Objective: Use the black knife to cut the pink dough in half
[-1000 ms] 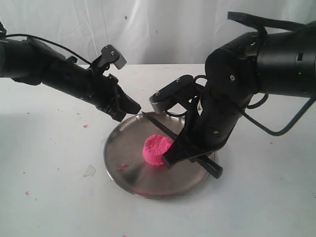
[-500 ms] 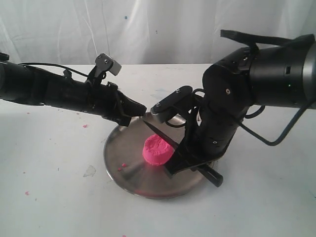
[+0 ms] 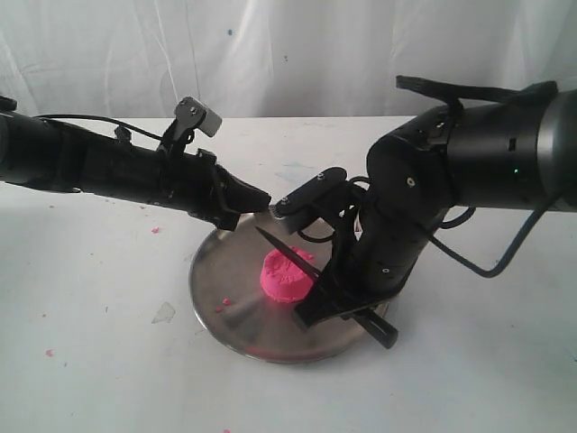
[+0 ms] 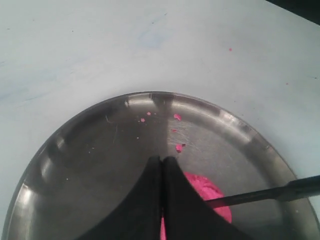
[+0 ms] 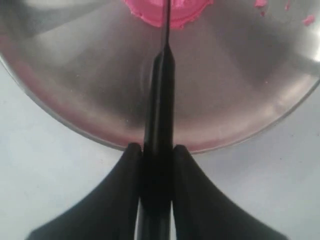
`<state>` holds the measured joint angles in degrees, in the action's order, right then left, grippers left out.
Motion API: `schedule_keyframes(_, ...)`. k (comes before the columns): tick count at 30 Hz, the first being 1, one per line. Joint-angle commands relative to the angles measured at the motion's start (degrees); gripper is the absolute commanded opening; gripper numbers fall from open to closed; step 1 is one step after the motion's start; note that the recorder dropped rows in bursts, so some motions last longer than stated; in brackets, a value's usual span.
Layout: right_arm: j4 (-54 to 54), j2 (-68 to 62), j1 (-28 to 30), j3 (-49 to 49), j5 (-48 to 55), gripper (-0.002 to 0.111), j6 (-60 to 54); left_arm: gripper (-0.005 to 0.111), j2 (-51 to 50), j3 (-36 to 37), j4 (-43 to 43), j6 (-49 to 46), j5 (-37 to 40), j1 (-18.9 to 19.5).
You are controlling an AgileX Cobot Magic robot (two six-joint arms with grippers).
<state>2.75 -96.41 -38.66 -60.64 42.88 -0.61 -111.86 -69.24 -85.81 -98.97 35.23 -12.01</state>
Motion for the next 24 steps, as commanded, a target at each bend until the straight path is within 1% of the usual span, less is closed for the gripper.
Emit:
schedule_keyframes(1,-0.2,-1.3,0.4,0.2,-1.6,0.0,-0.7,0.0,0.4,0.5,-1.2,-0.3,1.9,-0.1)
schedule_keyframes(4,-0.2,-2.2,0.4,0.2,-2.7,0.0,-0.7,0.0,0.4,0.5,-1.2,-0.3,1.8,-0.3)
schedule_keyframes(9,-0.2,-2.3,0.4,0.2,-3.1,0.0,-0.7,0.0,-2.3,0.6,-0.5,-0.3,-0.1,-2.5)
schedule_keyframes(19,-0.1,-2.3,0.4,0.1,-3.5,0.0,-0.7,0.0,-7.4,0.6,-0.2,-0.3,-0.1,-2.6)
schedule_keyframes(24,0.6,-2.4,0.4,0.1,-4.2,0.0,-0.7,0.0,-7.5,0.6,-0.3,-0.3,-0.1,-2.6)
